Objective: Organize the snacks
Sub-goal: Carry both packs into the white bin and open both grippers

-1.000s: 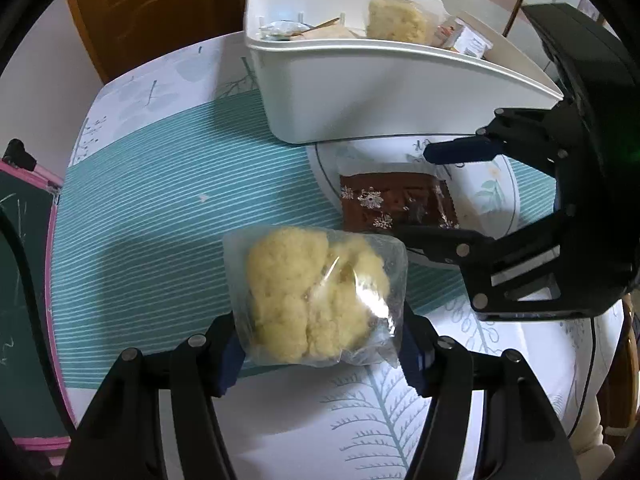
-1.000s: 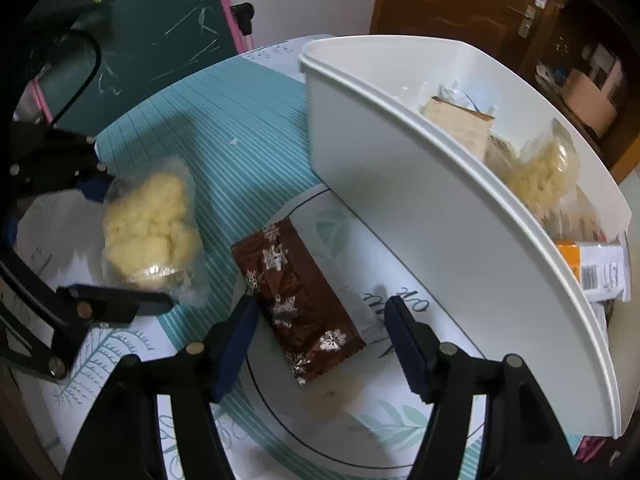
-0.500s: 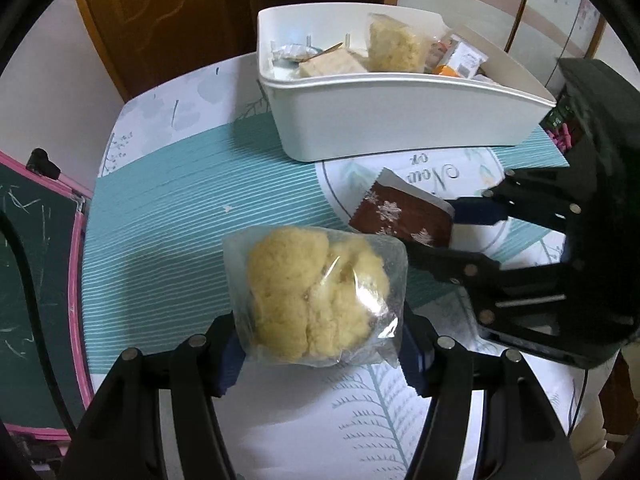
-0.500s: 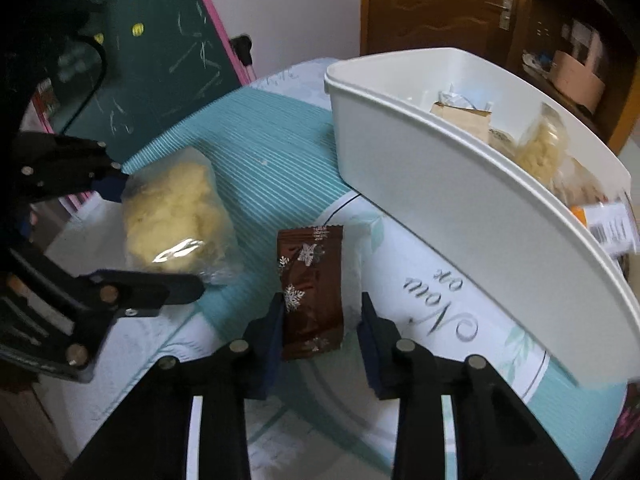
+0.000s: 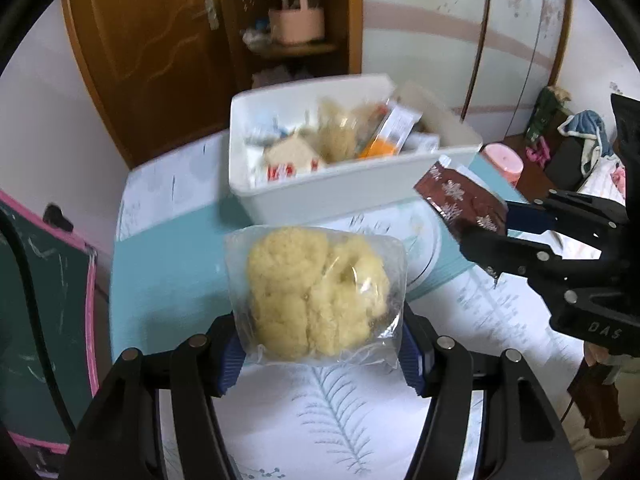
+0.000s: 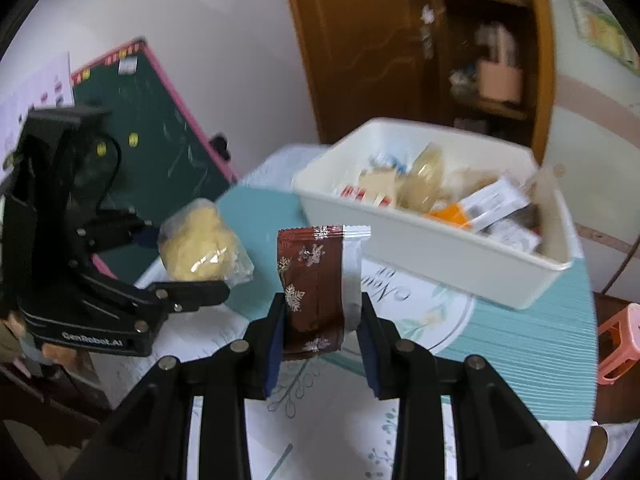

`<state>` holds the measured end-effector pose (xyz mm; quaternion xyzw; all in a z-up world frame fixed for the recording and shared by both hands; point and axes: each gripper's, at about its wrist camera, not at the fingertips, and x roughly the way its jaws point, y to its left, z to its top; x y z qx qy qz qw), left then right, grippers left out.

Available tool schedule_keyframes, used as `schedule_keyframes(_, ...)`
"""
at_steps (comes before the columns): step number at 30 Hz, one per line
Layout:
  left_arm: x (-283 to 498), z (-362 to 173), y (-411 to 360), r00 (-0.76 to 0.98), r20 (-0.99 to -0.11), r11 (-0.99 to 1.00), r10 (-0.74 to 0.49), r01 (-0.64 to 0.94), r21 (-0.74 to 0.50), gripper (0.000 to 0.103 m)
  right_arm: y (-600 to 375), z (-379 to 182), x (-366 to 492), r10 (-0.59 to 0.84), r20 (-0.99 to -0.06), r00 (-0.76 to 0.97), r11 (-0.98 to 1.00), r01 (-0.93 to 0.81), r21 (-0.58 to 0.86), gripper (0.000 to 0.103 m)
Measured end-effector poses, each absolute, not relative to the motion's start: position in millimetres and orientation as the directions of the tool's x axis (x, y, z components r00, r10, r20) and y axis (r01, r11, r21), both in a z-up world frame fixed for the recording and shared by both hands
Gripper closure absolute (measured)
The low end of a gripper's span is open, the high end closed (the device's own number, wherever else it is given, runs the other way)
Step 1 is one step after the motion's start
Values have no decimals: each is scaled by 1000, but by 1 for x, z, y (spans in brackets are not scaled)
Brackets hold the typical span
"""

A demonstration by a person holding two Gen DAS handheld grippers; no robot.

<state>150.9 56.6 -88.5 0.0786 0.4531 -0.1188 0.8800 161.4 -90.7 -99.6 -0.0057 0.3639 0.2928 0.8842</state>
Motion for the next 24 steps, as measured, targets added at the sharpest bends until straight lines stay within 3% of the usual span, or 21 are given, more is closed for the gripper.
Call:
schedule_keyframes(17,199,44,14,748,-647,952,-148,284,111,41,-146,-4,177,483,-510,711,874,-425,236,70)
schedule_keyframes(24,246,54,12,734,-665,968,-137,243,68,41,-152,17,208,439,-493,752,899,-362,248,69)
